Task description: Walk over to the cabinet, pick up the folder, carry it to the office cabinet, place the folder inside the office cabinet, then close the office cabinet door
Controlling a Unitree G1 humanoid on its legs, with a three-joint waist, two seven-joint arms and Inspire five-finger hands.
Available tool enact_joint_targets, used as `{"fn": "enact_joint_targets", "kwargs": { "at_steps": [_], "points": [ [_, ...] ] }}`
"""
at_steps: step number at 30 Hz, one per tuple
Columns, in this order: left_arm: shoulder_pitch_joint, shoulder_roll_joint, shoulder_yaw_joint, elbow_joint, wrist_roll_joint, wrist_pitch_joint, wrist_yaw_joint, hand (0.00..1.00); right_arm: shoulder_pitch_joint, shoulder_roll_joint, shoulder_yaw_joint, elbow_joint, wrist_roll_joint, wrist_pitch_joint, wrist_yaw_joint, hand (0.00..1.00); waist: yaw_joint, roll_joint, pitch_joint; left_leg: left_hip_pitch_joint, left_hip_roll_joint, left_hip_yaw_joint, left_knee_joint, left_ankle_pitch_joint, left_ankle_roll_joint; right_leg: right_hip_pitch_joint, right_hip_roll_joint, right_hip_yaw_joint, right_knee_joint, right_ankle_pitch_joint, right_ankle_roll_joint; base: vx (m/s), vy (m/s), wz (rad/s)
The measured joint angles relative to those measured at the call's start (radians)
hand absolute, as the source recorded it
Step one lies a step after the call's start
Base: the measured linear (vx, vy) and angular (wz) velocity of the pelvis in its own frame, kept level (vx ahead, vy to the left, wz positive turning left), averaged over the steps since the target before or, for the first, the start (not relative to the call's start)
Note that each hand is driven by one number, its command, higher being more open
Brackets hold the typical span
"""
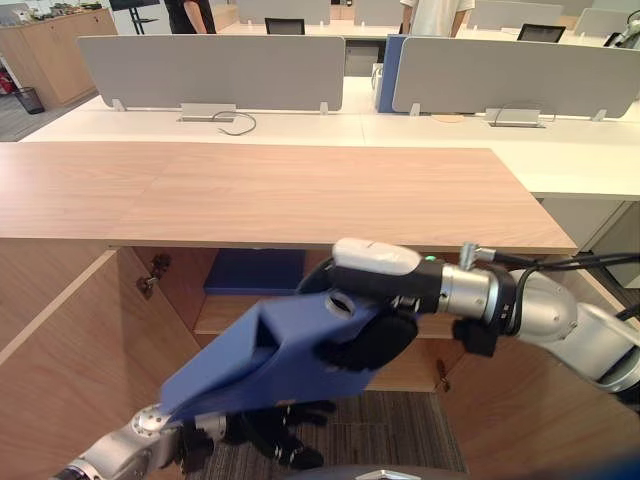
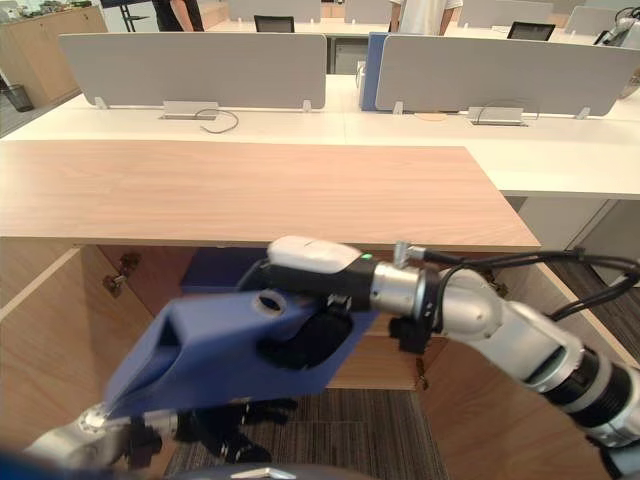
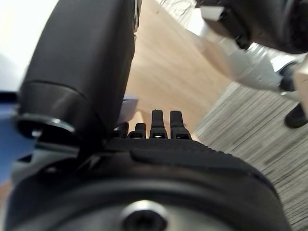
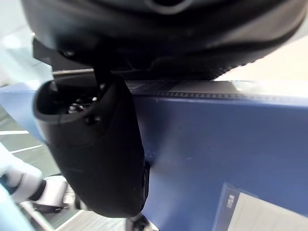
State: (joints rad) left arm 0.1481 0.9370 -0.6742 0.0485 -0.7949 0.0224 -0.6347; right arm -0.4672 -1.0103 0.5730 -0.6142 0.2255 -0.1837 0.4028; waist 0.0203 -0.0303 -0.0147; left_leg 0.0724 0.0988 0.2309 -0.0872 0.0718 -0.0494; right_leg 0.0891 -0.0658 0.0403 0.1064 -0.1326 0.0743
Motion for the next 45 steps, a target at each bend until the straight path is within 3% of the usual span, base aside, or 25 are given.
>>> {"fn": "enact_joint_targets", "kwargs": {
  "at_steps": [3,7,10,13,16,22,24,27,29,31,32,34,35,38,39,41,45],
  "points": [
    [0.004,-0.104,0.0,0.139,0.141,-0.001,-0.011,1.0,-0.002,0.088,0.053,-0.044,-0.001,-0.073,-0.024,0.0,-0.001,-0.007,-0.008,0.001,-0.003,0.0,-0.001,0.002,-0.001,-0.001,-0.003,0.0,0.003,0.0,0.0,-0.07,0.015,-0.01],
    [0.023,-0.262,0.059,0.414,0.331,-0.044,0.01,1.0,0.034,0.097,0.079,0.016,-0.078,-0.078,-0.044,0.0,-0.002,-0.014,-0.021,-0.022,-0.006,-0.006,-0.006,0.006,-0.005,-0.019,-0.006,0.0,0.0,-0.003,-0.003,-0.09,0.01,0.04],
    [0.003,-0.445,0.21,0.754,0.529,-0.065,0.104,1.0,0.141,0.107,0.108,0.086,-0.156,-0.08,-0.044,0.0,0.003,-0.02,-0.021,-0.037,-0.006,-0.018,-0.006,0.016,-0.002,-0.034,-0.005,-0.005,0.003,-0.003,-0.004,-0.07,0.007,0.08],
    [-0.031,-0.595,0.514,1.023,0.684,-0.068,0.232,1.0,0.179,0.159,0.203,0.305,-0.274,-0.063,-0.041,0.0,0.006,-0.024,-0.011,-0.037,-0.004,-0.022,-0.006,0.026,0.006,-0.034,-0.002,-0.006,0.003,0.001,-0.009,-0.04,0.005,0.02],
    [-0.053,-0.635,0.638,1.094,0.741,-0.068,0.308,1.0,0.179,0.202,0.244,0.493,-0.377,-0.034,-0.036,0.0,0.014,-0.028,0.007,-0.038,-0.003,-0.025,-0.005,0.031,0.009,-0.033,0.0,-0.007,0.002,0.004,-0.011,-0.04,0.003,0.02],
    [-0.039,-0.699,0.845,1.117,0.816,-0.078,0.418,1.0,0.194,0.29,0.23,0.888,-0.602,-0.016,-0.028,0.0,0.02,0.008,0.058,-0.038,-0.008,-0.057,-0.001,0.033,0.011,-0.005,-0.002,-0.042,-0.021,0.007,-0.009,-0.02,0.005,0.15],
    [-0.031,-0.715,0.886,1.117,0.826,-0.078,0.439,1.0,0.219,0.344,0.169,0.979,-0.671,-0.012,-0.048,0.0,0.021,0.019,0.067,-0.038,-0.008,-0.066,-0.001,0.033,0.011,0.001,-0.002,-0.05,-0.025,0.007,-0.009,0.01,-0.007,0.14],
    [-0.031,-0.748,0.924,1.112,0.839,-0.081,0.469,1.0,0.239,0.514,-0.081,1.19,-0.677,0.029,-0.106,0.0,0.02,0.042,0.086,-0.039,-0.008,-0.077,-0.001,0.034,0.011,0.005,-0.001,-0.06,-0.026,0.007,-0.009,0.0,-0.008,0.08],
    [-0.032,-0.766,0.937,1.11,0.847,-0.084,0.488,1.0,0.238,0.634,-0.3,1.316,-0.574,0.08,-0.182,0.0,0.021,0.053,0.094,-0.039,-0.011,-0.085,-0.001,0.034,0.011,0.01,-0.003,-0.066,-0.03,0.007,-0.008,-0.02,0.003,0.12],
    [-0.028,-0.783,0.938,1.095,0.846,-0.084,0.514,1.0,0.187,0.75,-0.543,1.47,-0.324,0.138,-0.317,0.0,0.022,0.064,0.101,-0.04,-0.018,-0.101,-0.001,0.033,0.011,0.02,-0.008,-0.08,-0.037,0.006,-0.007,-0.01,0.013,0.17],
    [-0.027,-0.787,0.938,1.088,0.846,-0.083,0.521,1.0,0.165,0.762,-0.566,1.505,-0.24,0.145,-0.351,0.0,0.023,0.065,0.106,-0.041,-0.019,-0.102,-0.001,0.033,0.011,0.02,-0.009,-0.081,-0.038,0.006,-0.007,-0.02,0.016,0.08],
    [-0.027,-0.795,0.936,1.061,0.842,-0.079,0.545,1.0,0.097,0.792,-0.628,1.606,0.255,0.16,-0.44,0.0,0.031,0.063,0.131,-0.043,-0.02,-0.107,-0.001,0.034,0.011,0.019,-0.009,-0.085,-0.038,0.006,-0.007,-0.03,0.01,0.05],
    [-0.026,-0.798,0.936,1.054,0.838,-0.078,0.555,1.0,0.086,0.806,-0.647,1.61,0.405,0.159,-0.453,0.0,0.032,0.062,0.138,-0.045,-0.02,-0.108,-0.001,0.034,0.011,0.019,-0.009,-0.087,-0.038,0.006,-0.007,-0.01,0.004,0.04],
    [-0.027,-0.83,0.947,1.014,0.799,-0.075,0.595,1.0,0.061,0.863,-0.683,1.564,0.778,0.119,-0.474,0.0,0.035,0.071,0.173,-0.056,-0.017,-0.103,0.006,0.034,0.011,-0.001,-0.011,-0.087,-0.011,0.0,-0.004,0.0,0.0,0.0],
    [-0.028,-0.843,0.961,1.0,0.785,-0.075,0.607,1.0,0.06,0.879,-0.689,1.527,0.835,0.108,-0.477,0.0,0.035,0.071,0.183,-0.075,-0.014,-0.104,0.022,0.032,0.011,-0.024,-0.012,-0.086,0.021,-0.009,-0.005,-0.03,-0.017,0.01],
    [-0.056,-0.877,0.982,0.962,0.752,-0.076,0.643,1.0,0.035,0.933,-0.692,1.355,0.985,0.039,-0.477,0.0,0.054,0.077,0.251,-0.233,0.01,-0.109,0.267,-0.07,0.024,-0.172,-0.018,-0.065,0.236,-0.073,-0.006,-0.12,-0.027,-0.08],
    [-0.054,-0.918,1.016,0.874,0.702,-0.088,0.645,1.0,-0.016,0.936,-0.68,1.19,1.034,-0.015,-0.478,0.0,0.09,0.093,0.285,-0.435,0.043,-0.119,0.648,-0.254,0.023,-0.353,-0.017,-0.025,0.558,-0.218,-0.003,-0.15,-0.039,-0.14]
  ]
}}
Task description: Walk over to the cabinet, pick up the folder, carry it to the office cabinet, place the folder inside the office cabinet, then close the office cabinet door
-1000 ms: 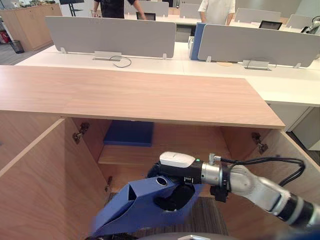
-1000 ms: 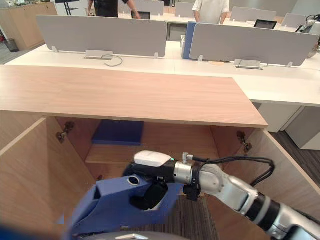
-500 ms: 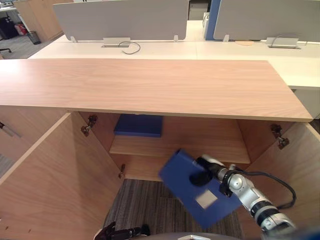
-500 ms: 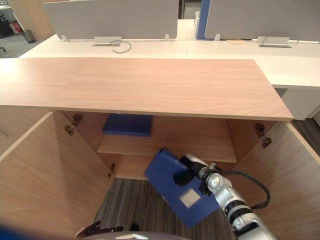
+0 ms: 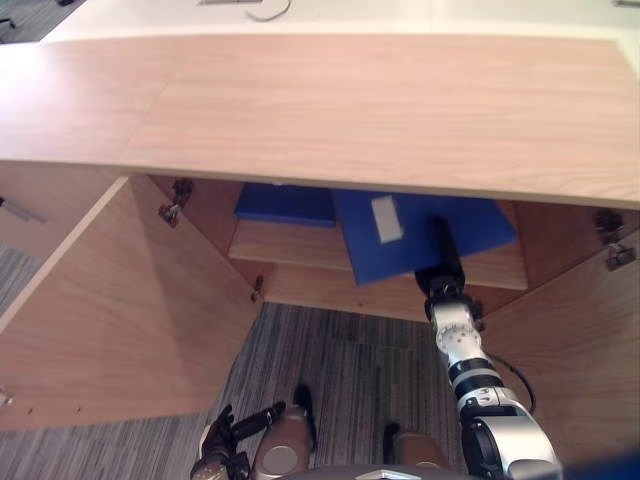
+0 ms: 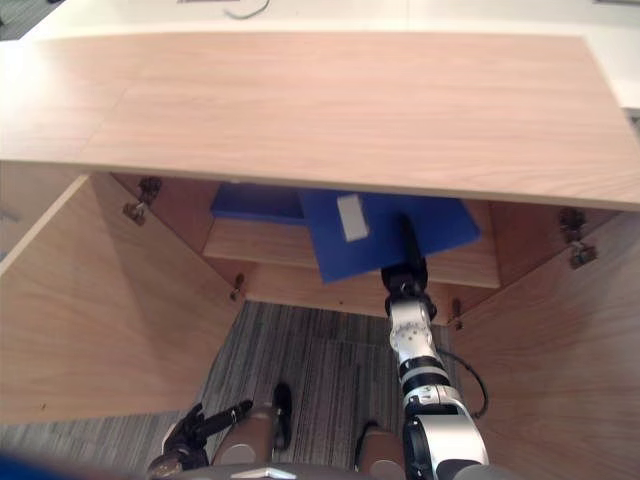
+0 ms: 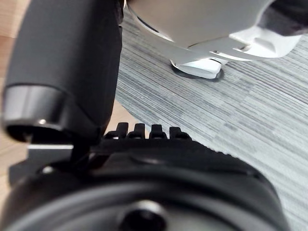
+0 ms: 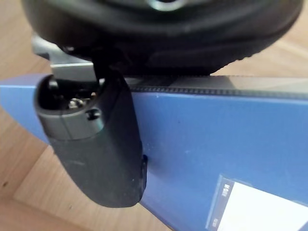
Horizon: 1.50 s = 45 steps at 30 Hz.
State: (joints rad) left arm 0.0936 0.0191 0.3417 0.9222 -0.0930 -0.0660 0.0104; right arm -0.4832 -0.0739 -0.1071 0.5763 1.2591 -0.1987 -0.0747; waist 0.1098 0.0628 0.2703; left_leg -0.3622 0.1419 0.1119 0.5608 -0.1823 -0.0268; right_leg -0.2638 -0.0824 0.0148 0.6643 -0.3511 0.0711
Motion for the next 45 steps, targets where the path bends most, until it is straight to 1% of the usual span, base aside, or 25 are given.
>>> {"fn": "enact_joint_targets", "kwargs": {
  "at_steps": [1,2,3,5,6,7,10,11,12,14,15,16,19,22,23,26,28,30,34,36,38,40,41,43,45],
  "points": [
    [0.0,0.0,0.009,-0.018,-0.018,-0.004,0.0,1.0,-0.027,-0.002,0.019,-0.043,-0.002,-0.007,0.0,0.0,-0.001,-0.003,0.013,-0.051,0.007,0.006,0.104,-0.054,-0.006,-0.049,-0.001,0.02,0.082,-0.066,-0.001,-0.17,0.003,-0.33],
    [-0.001,-0.005,0.036,-0.037,-0.022,-0.012,0.0,1.0,-0.057,-0.007,0.033,-0.078,-0.009,-0.013,0.0,0.0,-0.002,-0.002,0.02,-0.119,0.016,0.009,0.213,-0.103,-0.004,-0.112,-0.001,0.036,0.183,-0.118,0.003,-0.16,0.018,-0.31],
    [-0.001,-0.006,0.046,-0.045,-0.025,-0.017,-0.003,1.0,-0.071,-0.014,0.036,-0.089,-0.02,-0.014,0.0,0.0,-0.005,-0.005,0.025,-0.153,0.022,0.009,0.266,-0.124,-0.004,-0.147,-0.001,0.046,0.237,-0.141,0.006,-0.15,0.041,-0.29],
    [-0.005,-0.016,0.075,-0.081,-0.046,-0.046,-0.029,1.0,-0.12,-0.064,0.037,-0.108,-0.041,-0.017,-0.004,0.0,-0.003,-0.01,0.041,-0.283,0.035,0.012,0.45,-0.201,0.0,-0.284,0.002,0.082,0.422,-0.214,0.025,-0.14,0.066,-0.22],
    [-0.009,-0.019,0.081,-0.086,-0.055,-0.051,-0.032,1.0,-0.133,-0.079,0.036,-0.108,-0.041,-0.017,-0.008,0.0,-0.003,-0.011,0.046,-0.312,0.035,0.012,0.489,-0.216,0.004,-0.315,0.0,0.091,0.462,-0.229,0.031,-0.14,0.094,-0.16],
    [-0.016,-0.027,0.099,-0.101,-0.058,-0.058,-0.037,1.0,-0.16,-0.106,0.032,-0.108,-0.041,-0.019,-0.024,0.0,-0.001,-0.018,0.053,-0.368,0.036,0.018,0.558,-0.242,0.01,-0.375,-0.002,0.111,0.535,-0.256,0.044,-0.14,0.105,-0.1],
    [-0.044,-0.024,0.115,-0.107,-0.065,-0.057,-0.025,1.0,-0.231,-0.138,0.008,-0.095,-0.041,-0.019,-0.071,0.0,0.003,-0.032,0.08,-0.466,0.037,0.029,0.68,-0.285,0.016,-0.485,-0.007,0.149,0.663,-0.303,0.064,-0.13,0.109,-0.09],
    [-0.044,-0.021,0.113,-0.102,-0.059,-0.05,-0.014,1.0,-0.249,-0.139,0.007,-0.081,-0.041,-0.019,-0.079,0.0,0.002,-0.038,0.086,-0.478,0.037,0.032,0.694,-0.289,0.017,-0.497,-0.008,0.155,0.678,-0.307,0.065,-0.11,0.105,-0.09],
    [-0.045,-0.015,0.11,-0.079,-0.052,-0.025,-0.003,1.0,-0.286,-0.147,0.004,-0.049,-0.041,-0.009,-0.098,0.0,0.0,-0.047,0.099,-0.495,0.038,0.037,0.714,-0.295,0.017,-0.518,-0.008,0.162,0.699,-0.312,0.068,-0.06,0.074,-0.05],
    [-0.044,-0.019,0.101,-0.02,-0.054,0.015,0.008,1.0,-0.328,-0.169,-0.008,0.008,-0.044,0.021,-0.124,0.0,0.001,-0.051,0.106,-0.515,0.036,0.037,0.725,-0.297,0.019,-0.535,-0.012,0.164,0.708,-0.313,0.07,-0.05,0.07,0.07],
    [-0.045,-0.024,0.105,0.012,-0.08,0.053,0.019,1.0,-0.376,-0.176,-0.054,0.086,-0.052,0.054,-0.151,0.0,0.007,-0.055,0.109,-0.528,0.03,0.029,0.726,-0.295,0.022,-0.54,-0.02,0.154,0.708,-0.314,0.069,-0.02,0.051,0.15],
    [-0.044,-0.022,0.104,0.012,-0.082,0.053,0.021,1.0,-0.383,-0.177,-0.063,0.096,-0.053,0.059,-0.157,0.0,0.01,-0.055,0.109,-0.53,0.029,0.027,0.726,-0.295,0.023,-0.541,-0.02,0.153,0.708,-0.314,0.068,-0.02,0.045,0.18],
    [-0.042,-0.026,0.087,-0.005,-0.095,0.051,0.027,1.0,-0.451,-0.202,-0.119,0.197,-0.057,0.092,-0.205,0.0,0.033,-0.055,0.109,-0.54,0.02,0.018,0.726,-0.293,0.026,-0.543,-0.029,0.141,0.708,-0.318,0.065,0.01,0.016,0.13],
    [-0.042,-0.036,0.066,-0.036,-0.095,0.049,0.032,1.0,-0.526,-0.217,-0.189,0.25,-0.032,0.101,-0.244,0.0,0.037,-0.054,0.109,-0.566,0.004,0.005,0.728,-0.289,0.033,-0.555,-0.046,0.124,0.711,-0.323,0.065,0.02,0.016,0.21],
    [-0.043,-0.042,0.066,-0.047,-0.095,0.048,0.034,1.0,-0.551,-0.228,-0.208,0.267,-0.011,0.098,-0.259,1.0,0.04,-0.054,0.109,-0.569,-0.003,0.003,0.731,-0.288,0.034,-0.556,-0.055,0.12,0.714,-0.326,0.067,0.02,0.023,0.16],
    [-0.041,-0.05,0.055,-0.073,-0.095,0.047,0.037,1.0,-0.605,-0.26,-0.244,0.29,0.043,0.088,-0.294,1.0,0.048,-0.048,0.108,-0.581,-0.013,-0.016,0.74,-0.288,0.034,-0.554,-0.065,0.102,0.718,-0.327,0.065,0.01,0.026,0.13],
    [-0.041,-0.051,0.047,-0.076,-0.096,0.047,0.038,1.0,-0.62,-0.282,-0.27,0.29,0.044,0.082,-0.303,1.0,0.055,-0.046,0.107,-0.583,-0.024,-0.021,0.742,-0.288,0.034,-0.551,-0.076,0.095,0.723,-0.336,0.065,-0.02,0.008,0.2],
    [-0.039,-0.051,0.034,-0.078,-0.099,0.047,0.046,1.0,-0.627,-0.309,-0.27,0.29,0.045,0.075,-0.314,1.0,0.055,-0.036,0.104,-0.583,-0.037,-0.029,0.749,-0.288,0.034,-0.54,-0.091,0.084,0.729,-0.348,0.064,-0.03,-0.001,0.22],
    [-0.024,-0.055,0.025,-0.093,-0.117,0.05,0.05,1.0,-0.656,-0.328,-0.309,0.292,0.041,0.067,-0.325,1.0,0.058,-0.017,0.094,-0.583,-0.039,-0.037,0.75,-0.289,0.034,-0.532,-0.093,0.073,0.729,-0.352,0.061,-0.03,-0.003,0.05],
    [-0.018,-0.055,0.013,-0.096,-0.117,0.051,0.05,1.0,-0.659,-0.339,-0.307,0.293,0.035,0.068,-0.326,1.0,0.059,-0.008,0.088,-0.583,-0.039,-0.038,0.75,-0.289,0.034,-0.532,-0.093,0.072,0.728,-0.352,0.06,0.0,0.0,0.0],
    [-0.01,-0.053,-0.006,-0.099,-0.117,0.053,0.049,1.0,-0.66,-0.354,-0.299,0.313,0.008,0.091,-0.325,1.0,0.059,0.002,0.082,-0.581,-0.038,-0.039,0.75,-0.289,0.034,-0.528,-0.093,0.07,0.726,-0.352,0.06,0.0,0.0,0.0],
    [0.014,-0.038,-0.025,-0.121,-0.131,0.053,0.046,1.0,-0.659,-0.372,-0.257,0.375,-0.108,0.17,-0.298,1.0,0.052,0.004,0.081,-0.561,-0.037,-0.038,0.74,-0.289,0.034,-0.509,-0.092,0.069,0.715,-0.352,0.06,0.0,0.0,0.0],
    [0.018,-0.035,-0.029,-0.122,-0.133,0.053,0.044,1.0,-0.659,-0.375,-0.244,0.395,-0.144,0.193,-0.288,1.0,0.05,0.004,0.081,-0.555,-0.036,-0.038,0.736,-0.289,0.034,-0.503,-0.092,0.068,0.712,-0.352,0.06,0.0,0.0,0.0],
    [0.042,-0.018,-0.066,-0.149,-0.133,0.053,0.02,1.0,-0.655,-0.398,-0.163,0.449,-0.307,0.29,-0.224,1.0,0.049,0.006,0.079,-0.538,-0.034,-0.039,0.729,-0.289,0.033,-0.486,-0.091,0.064,0.704,-0.352,0.06,0.0,0.0,0.0],
    [0.06,-0.004,-0.091,-0.171,-0.133,0.055,-0.003,1.0,-0.648,-0.408,-0.131,0.469,-0.411,0.337,-0.159,1.0,0.051,0.009,0.078,-0.533,-0.034,-0.039,0.723,-0.289,0.033,-0.481,-0.091,0.062,0.697,-0.352,0.06,0.0,0.0,0.0]
  ]
}}
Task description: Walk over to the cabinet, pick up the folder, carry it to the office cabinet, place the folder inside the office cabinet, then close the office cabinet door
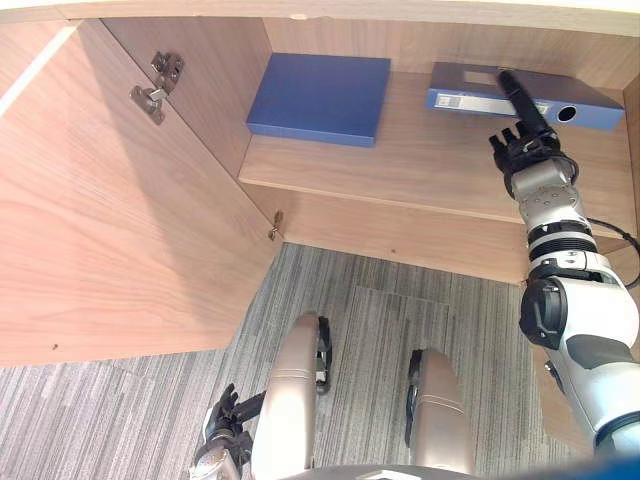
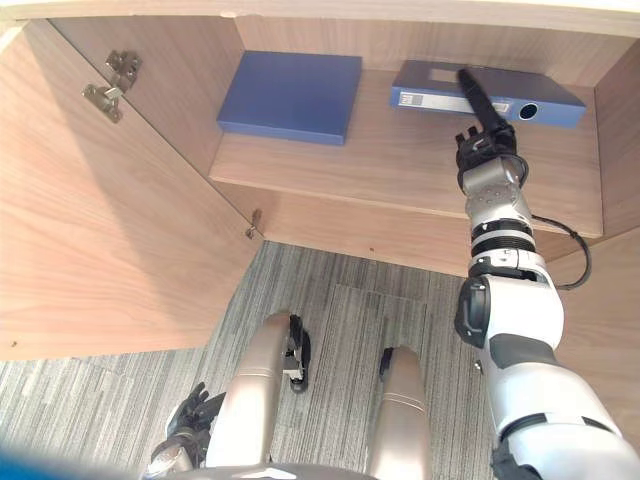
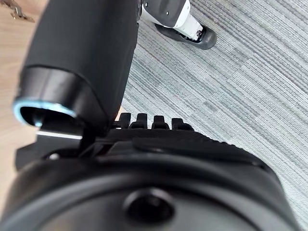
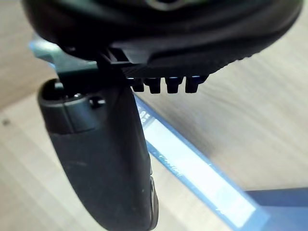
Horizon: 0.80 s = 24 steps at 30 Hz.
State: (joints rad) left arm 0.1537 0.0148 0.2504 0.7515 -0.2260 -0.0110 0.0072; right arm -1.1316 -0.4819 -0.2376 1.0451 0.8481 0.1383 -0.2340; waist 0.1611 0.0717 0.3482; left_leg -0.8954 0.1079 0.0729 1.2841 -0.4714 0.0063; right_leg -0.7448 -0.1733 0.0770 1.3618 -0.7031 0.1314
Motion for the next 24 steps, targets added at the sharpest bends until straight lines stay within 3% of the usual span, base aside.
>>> {"fn": "enact_joint_targets", "kwargs": {
  "at_steps": [4,9,18,24],
  "points": [
    [0.038,0.018,-0.043,-0.049,0.002,0.009,-0.041,1.0,0.052,-0.019,0.046,0.042,-0.103,0.058,0.098,1.0,0.008,0.004,-0.003,0.024,-0.001,-0.004,-0.017,0.0,0.0,0.033,-0.003,-0.013,-0.026,0.0,0.0,0.01,0.002,0.03],
    [0.076,0.026,-0.077,-0.11,0.003,0.026,-0.073,1.0,0.117,-0.07,0.062,0.045,-0.168,0.062,0.161,1.0,0.021,0.009,-0.005,0.047,-0.002,-0.003,-0.035,0.0,0.0,0.06,-0.008,-0.022,-0.05,0.001,0.001,0.01,0.003,0.02],
    [0.115,0.028,-0.096,-0.179,0.059,0.068,-0.132,1.0,0.201,-0.114,0.152,0.02,-0.65,0.03,0.42,1.0,0.027,0.019,-0.024,0.091,0.001,0.0,-0.068,-0.001,-0.002,0.101,-0.007,-0.031,-0.085,0.001,0.001,0.0,0.0,0.0],
    [0.118,0.04,-0.111,-0.183,0.061,0.069,-0.139,1.0,0.221,-0.114,0.254,-0.022,-0.829,-0.025,0.447,1.0,0.027,0.019,-0.026,0.108,0.01,0.003,-0.079,-0.004,-0.006,0.113,-0.001,-0.031,-0.102,0.005,0.003,0.0,0.009,-0.03]
  ]
}}
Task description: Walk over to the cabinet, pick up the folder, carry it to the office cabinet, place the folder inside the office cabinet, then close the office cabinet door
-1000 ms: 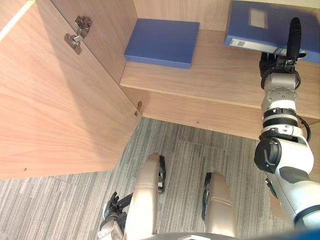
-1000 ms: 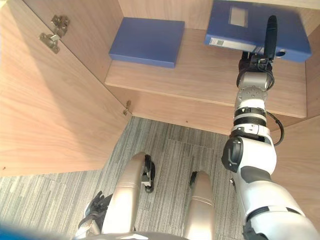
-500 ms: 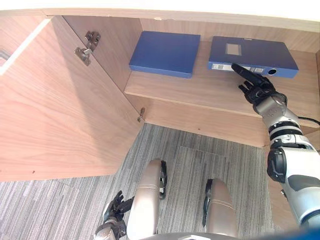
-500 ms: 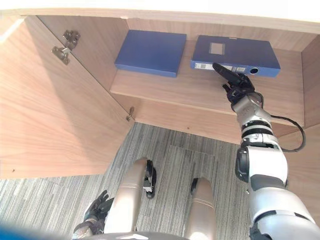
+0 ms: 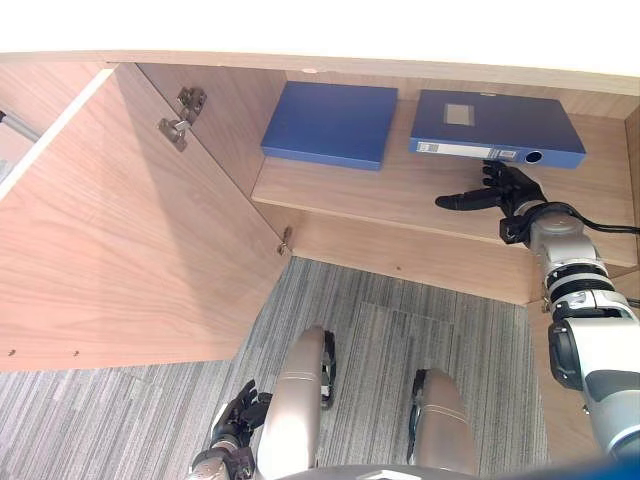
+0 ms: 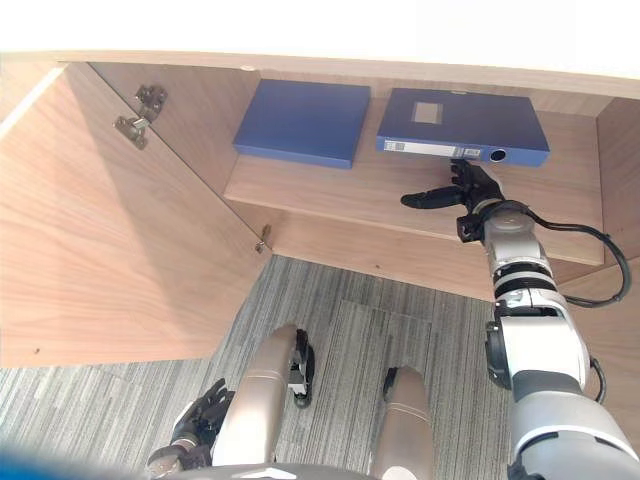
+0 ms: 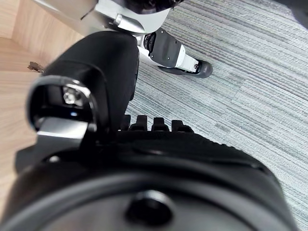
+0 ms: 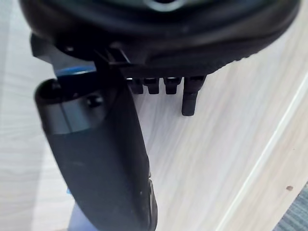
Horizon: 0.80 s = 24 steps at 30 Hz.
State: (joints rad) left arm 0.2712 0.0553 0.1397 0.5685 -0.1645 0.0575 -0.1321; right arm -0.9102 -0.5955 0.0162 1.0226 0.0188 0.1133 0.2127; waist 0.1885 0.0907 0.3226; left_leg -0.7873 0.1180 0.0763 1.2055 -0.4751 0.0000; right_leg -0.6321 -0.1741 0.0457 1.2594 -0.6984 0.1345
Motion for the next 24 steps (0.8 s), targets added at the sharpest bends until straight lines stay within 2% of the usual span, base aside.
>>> {"fn": "enact_joint_targets", "kwargs": {
  "at_steps": [3,7,11,18,21,23,24],
  "points": [
    [0.003,0.004,-0.004,0.0,0.0,0.0,0.0,1.0,0.037,0.007,0.044,-0.032,-0.078,-0.032,-0.002,1.0,0.003,-0.005,-0.007,0.012,0.001,0.004,-0.011,0.0,-0.001,0.008,0.0,0.002,-0.008,0.001,0.001,0.0,0.003,-0.02],
    [0.026,0.017,-0.012,-0.029,0.0,0.0,0.0,1.0,0.092,0.039,0.134,-0.097,-0.258,-0.073,0.013,1.0,0.003,-0.021,-0.02,0.027,0.003,0.019,-0.022,0.0,-0.001,0.009,0.0,0.013,-0.011,0.002,0.002,0.0,0.009,-0.08],
    [0.026,0.018,-0.013,-0.03,0.0,0.0,-0.002,1.0,0.141,0.069,0.202,-0.116,-0.364,-0.095,-0.004,1.0,0.002,-0.016,-0.035,0.042,0.003,0.023,-0.032,-0.001,-0.002,0.022,-0.001,0.014,-0.022,0.007,0.001,-0.01,0.012,-0.01],
    [0.021,0.017,-0.014,-0.022,0.014,-0.002,-0.002,1.0,0.141,0.083,0.202,-0.115,-0.384,-0.096,-0.027,1.0,0.001,-0.009,-0.039,0.066,-0.004,0.057,-0.051,0.0,0.0,0.02,-0.012,0.045,-0.024,0.012,0.007,0.0,0.028,-0.07],
    [0.01,0.016,-0.014,-0.012,0.022,-0.006,0.01,1.0,0.15,0.111,0.201,-0.116,-0.411,-0.096,-0.075,1.0,-0.002,-0.006,-0.04,0.084,-0.005,0.067,-0.068,0.002,0.001,0.027,-0.014,0.051,-0.033,0.015,0.009,0.0,0.008,-0.06],
    [0.004,0.01,-0.017,-0.01,0.023,-0.008,0.024,1.0,0.16,0.129,0.202,-0.117,-0.412,-0.096,-0.113,1.0,-0.003,-0.001,-0.04,0.1,0.0,0.071,-0.099,0.013,0.001,0.043,-0.01,0.049,-0.065,0.035,0.002,0.02,0.018,-0.09],
    [-0.008,0.009,-0.018,0.007,0.04,-0.013,0.03,1.0,0.168,0.137,0.204,-0.115,-0.412,-0.091,-0.117,1.0,-0.001,0.004,-0.042,0.121,0.004,0.073,-0.144,0.034,0.001,0.064,-0.005,0.041,-0.115,0.064,-0.002,0.03,0.032,-0.1]
  ]
}}
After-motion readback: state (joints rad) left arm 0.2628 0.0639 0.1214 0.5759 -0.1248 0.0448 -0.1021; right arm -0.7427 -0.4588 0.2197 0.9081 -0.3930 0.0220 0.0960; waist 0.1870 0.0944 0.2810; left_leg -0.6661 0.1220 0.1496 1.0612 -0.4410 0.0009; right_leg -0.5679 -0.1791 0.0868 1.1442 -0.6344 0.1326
